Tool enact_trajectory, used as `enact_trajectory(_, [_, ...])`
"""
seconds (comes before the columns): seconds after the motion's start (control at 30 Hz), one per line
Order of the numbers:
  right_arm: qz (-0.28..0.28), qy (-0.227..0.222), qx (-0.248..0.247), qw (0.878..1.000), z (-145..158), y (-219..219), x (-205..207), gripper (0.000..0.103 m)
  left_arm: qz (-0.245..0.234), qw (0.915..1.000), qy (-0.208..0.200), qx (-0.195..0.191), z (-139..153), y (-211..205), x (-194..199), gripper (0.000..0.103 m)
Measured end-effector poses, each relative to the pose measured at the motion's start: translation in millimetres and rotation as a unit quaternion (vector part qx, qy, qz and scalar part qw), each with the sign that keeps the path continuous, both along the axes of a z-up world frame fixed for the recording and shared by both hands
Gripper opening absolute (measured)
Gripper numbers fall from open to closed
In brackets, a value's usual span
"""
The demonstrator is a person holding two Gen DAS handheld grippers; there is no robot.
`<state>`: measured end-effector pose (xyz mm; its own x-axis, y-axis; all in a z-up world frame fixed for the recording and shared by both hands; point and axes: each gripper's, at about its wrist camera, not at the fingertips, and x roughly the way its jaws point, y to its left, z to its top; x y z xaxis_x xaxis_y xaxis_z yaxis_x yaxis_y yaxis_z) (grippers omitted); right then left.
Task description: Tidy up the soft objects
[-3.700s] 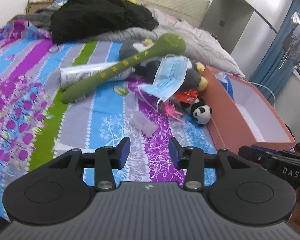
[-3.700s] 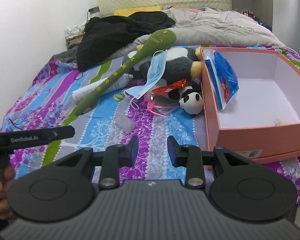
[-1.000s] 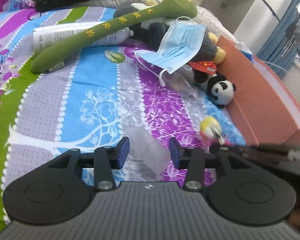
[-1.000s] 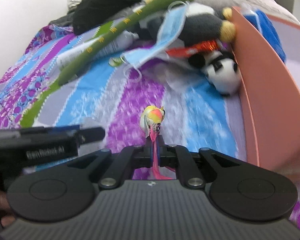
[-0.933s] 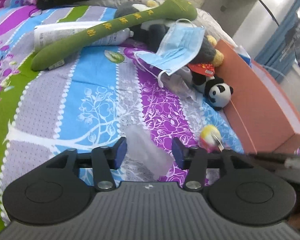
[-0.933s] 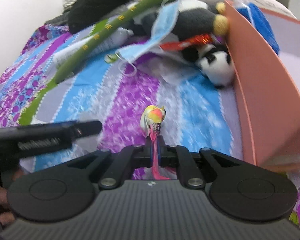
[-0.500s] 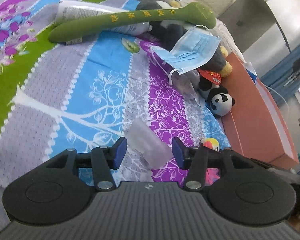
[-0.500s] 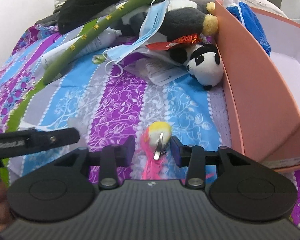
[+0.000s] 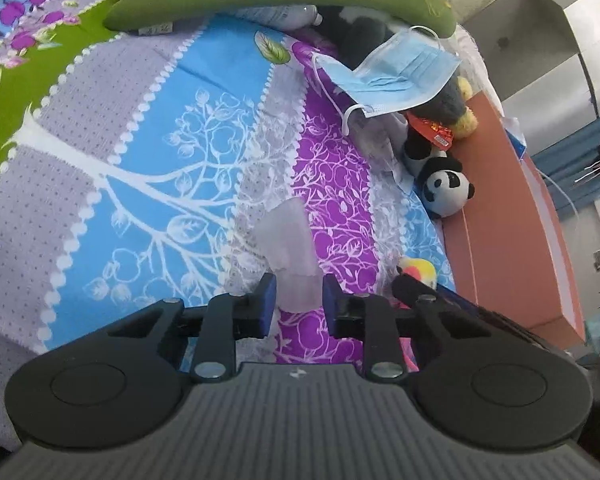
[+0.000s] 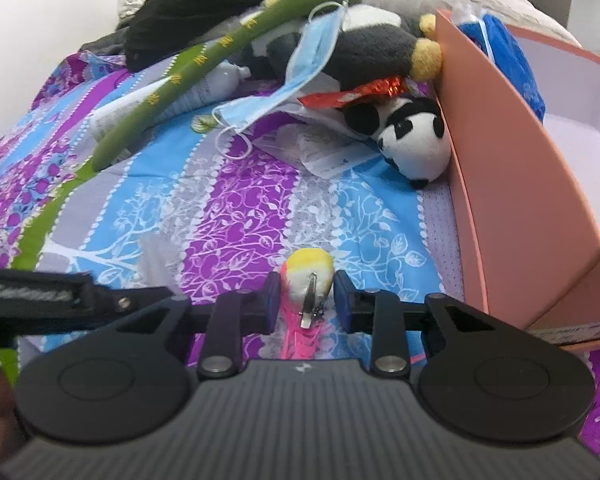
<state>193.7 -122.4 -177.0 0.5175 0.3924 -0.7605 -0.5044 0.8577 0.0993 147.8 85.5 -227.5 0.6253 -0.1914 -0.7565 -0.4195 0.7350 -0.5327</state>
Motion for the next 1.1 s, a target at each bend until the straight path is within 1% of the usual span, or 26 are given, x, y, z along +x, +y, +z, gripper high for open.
enact_trajectory(0.13, [-0.003,0.009,0.003,1.0,3,-4,-4,0.032,0.02,0.9996,0.013,-0.014,-4,3,6,0.03])
enact_trajectory(0.23, [-0.004,0.012,0.005,1.0,8,-6,-10,0.032,0.025,0.9992,0.016,-0.025,-5,6,9,0.03])
enact_trajectory(0.33, [-0.008,0.018,0.007,1.0,11,-10,-16,0.032,0.024,0.9992,0.016,-0.027,-6,7,12,0.029])
enact_trajectory(0.4, [-0.011,0.022,0.01,1.0,13,-13,-20,0.032,0.019,0.9995,0.014,-0.02,-5,5,12,0.024])
enact_trajectory(0.53, [-0.02,0.03,0.014,0.999,16,-15,-25,0.032,0.009,0.9999,0.007,-0.006,1,4,11,0.019])
enact_trajectory(0.73, [-0.026,0.029,0.012,0.999,24,-10,-16,0.032,-0.024,0.9996,0.003,0.013,16,-1,19,0.016])
enact_trajectory(0.8, [-0.029,0.03,0.012,0.999,28,-8,-9,0.032,-0.044,0.9986,-0.003,0.03,25,-4,25,0.016])
enact_trajectory(0.9, [-0.036,0.04,0.008,0.999,34,-4,6,0.032,-0.068,0.9971,-0.006,0.035,37,-5,35,0.016])
enact_trajectory(1.0, [-0.042,0.05,0.004,0.998,40,0,20,0.032,-0.096,0.994,0.002,0.053,51,-7,49,0.016])
enact_trajectory(1.1, [-0.048,0.067,-0.002,0.997,49,3,30,0.032,-0.113,0.9922,0.012,0.052,66,-8,60,0.016])
